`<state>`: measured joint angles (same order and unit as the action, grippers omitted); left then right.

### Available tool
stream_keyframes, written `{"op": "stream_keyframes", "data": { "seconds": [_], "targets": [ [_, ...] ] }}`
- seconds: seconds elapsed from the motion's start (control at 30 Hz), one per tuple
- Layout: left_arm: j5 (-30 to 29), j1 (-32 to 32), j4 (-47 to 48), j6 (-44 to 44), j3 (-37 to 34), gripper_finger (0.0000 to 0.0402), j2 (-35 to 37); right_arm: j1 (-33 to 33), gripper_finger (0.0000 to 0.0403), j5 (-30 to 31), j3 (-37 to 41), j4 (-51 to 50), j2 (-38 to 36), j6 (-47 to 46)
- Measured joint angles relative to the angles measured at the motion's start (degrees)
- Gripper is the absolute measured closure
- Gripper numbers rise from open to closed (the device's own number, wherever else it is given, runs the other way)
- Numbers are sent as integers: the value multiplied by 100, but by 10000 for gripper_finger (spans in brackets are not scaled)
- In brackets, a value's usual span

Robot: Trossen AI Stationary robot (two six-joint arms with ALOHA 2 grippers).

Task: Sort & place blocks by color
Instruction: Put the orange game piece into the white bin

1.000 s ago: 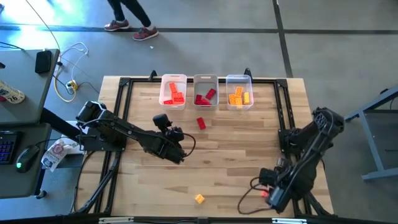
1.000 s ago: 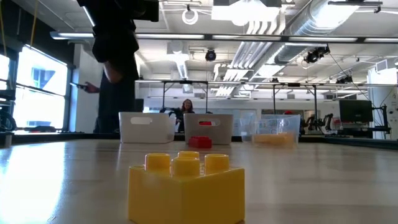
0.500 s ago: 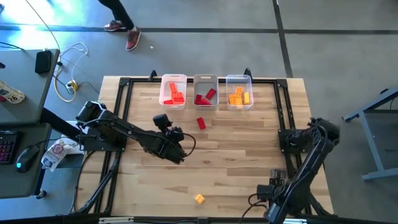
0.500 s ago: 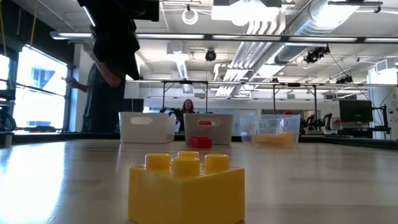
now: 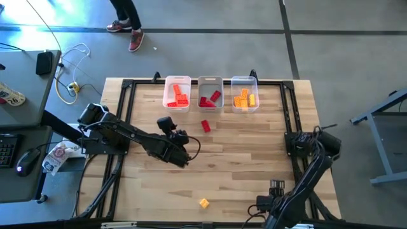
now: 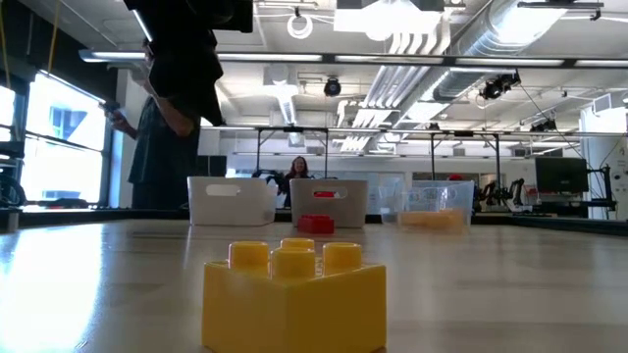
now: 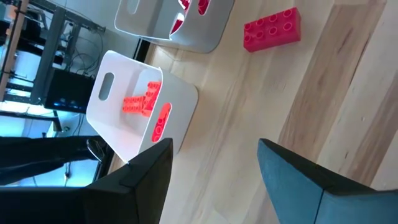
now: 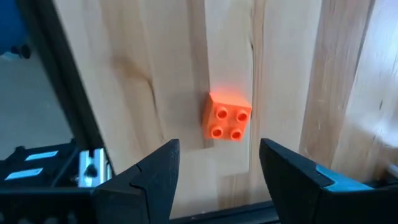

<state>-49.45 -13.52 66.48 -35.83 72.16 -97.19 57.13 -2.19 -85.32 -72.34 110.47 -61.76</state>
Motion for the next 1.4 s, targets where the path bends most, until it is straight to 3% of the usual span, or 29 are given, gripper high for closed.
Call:
{"op": "stream_keyframes", "data": {
  "seconds": [0.37,0.8,1.03,1.4],
  "targets": [
    [-28,31,-7,2,0,179,-2,-136,194,131,0,-339,139,123],
    [-3,190,-37,2,0,179,-2,-169,194,72,2,-1787,8,375],
    [3,188,-37,2,0,179,-4,-182,194,-4,1060,-1175,-833,-324],
    [81,189,-36,2,0,179,-4,-150,194,8,2478,1709,-1928,-961]
  ]
}}
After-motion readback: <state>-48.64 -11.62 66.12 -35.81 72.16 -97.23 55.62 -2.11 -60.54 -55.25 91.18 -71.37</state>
